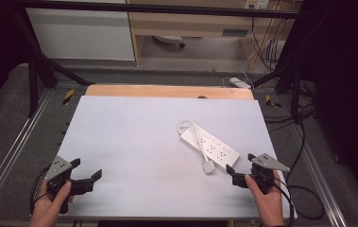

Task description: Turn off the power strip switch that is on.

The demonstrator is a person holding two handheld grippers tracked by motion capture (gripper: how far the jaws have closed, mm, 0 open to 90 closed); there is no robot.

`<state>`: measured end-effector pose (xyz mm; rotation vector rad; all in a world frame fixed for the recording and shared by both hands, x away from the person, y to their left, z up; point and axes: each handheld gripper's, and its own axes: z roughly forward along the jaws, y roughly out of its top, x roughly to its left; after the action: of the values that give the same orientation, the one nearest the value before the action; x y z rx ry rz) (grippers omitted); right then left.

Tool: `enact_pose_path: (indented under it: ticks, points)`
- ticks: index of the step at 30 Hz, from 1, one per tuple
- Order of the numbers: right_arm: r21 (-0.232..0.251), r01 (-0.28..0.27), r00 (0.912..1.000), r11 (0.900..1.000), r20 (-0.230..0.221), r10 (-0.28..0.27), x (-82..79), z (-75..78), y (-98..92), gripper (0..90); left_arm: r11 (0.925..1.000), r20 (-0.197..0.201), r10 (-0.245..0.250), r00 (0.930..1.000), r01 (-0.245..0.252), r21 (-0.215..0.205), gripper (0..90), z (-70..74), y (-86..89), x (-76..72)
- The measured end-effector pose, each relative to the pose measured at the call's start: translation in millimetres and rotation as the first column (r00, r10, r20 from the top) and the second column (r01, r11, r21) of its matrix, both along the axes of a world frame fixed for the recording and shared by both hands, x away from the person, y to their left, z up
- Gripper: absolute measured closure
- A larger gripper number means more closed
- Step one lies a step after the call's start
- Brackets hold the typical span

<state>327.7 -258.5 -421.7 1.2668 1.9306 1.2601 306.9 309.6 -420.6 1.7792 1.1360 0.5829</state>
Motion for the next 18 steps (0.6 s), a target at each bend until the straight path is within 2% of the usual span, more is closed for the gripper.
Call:
enact_pose_path:
  ticks: [8, 12, 18]
  points:
    - [0.009, 0.002, 1.0000, 1.000, 0.001, -0.002, 6.4, 14.8, 0.2, 5.4, 1.0000, -0.004, -0.002, 1.0000, 0.002, -0.002, 5.5, -0.6, -0.3, 0.6]
    - [-0.030, -0.018, 0.9998, 0.999, -0.006, 0.018, 16.0, 22.9, 2.3, 5.4, 1.0000, -0.004, -0.002, 1.0000, 0.002, 0.000, 5.5, -0.9, 0.0, 0.0]
    - [-0.050, -0.040, 0.9990, 0.998, -0.022, 0.038, 24.7, 34.1, 6.8, 5.4, 1.0000, -0.003, -0.001, 1.0000, 0.001, -0.001, 5.4, -0.9, -0.1, -0.3]
